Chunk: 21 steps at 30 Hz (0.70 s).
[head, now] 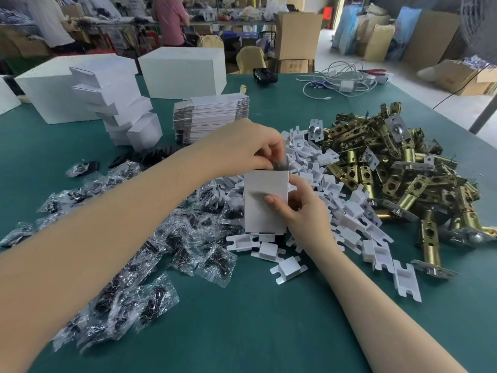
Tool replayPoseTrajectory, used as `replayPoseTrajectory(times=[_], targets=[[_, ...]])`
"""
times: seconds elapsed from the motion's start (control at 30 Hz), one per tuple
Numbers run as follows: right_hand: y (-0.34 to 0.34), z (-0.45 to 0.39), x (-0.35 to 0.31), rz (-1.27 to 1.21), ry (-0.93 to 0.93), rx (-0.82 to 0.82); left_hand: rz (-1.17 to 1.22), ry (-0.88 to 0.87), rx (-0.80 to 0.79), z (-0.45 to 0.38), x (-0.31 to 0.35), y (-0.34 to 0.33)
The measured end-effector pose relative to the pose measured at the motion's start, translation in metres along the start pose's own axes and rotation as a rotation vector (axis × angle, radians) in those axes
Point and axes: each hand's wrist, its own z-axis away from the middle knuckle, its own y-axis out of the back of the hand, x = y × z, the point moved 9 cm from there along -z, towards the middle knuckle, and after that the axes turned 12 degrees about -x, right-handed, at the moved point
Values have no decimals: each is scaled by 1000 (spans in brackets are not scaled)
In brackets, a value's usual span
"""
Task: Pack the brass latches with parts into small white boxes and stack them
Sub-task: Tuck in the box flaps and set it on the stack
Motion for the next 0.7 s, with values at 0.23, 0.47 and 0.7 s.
replayPoseTrajectory(times=[0.23, 0.47, 0.7], targets=[[-2, 2, -5, 0, 10, -6, 10, 50, 47, 1, -7, 1], [-1, 3, -8, -16, 21, -2, 15, 56, 54, 7, -8, 3], [0, 3, -9, -21, 27, -2, -59, 11, -97, 2, 6, -7]])
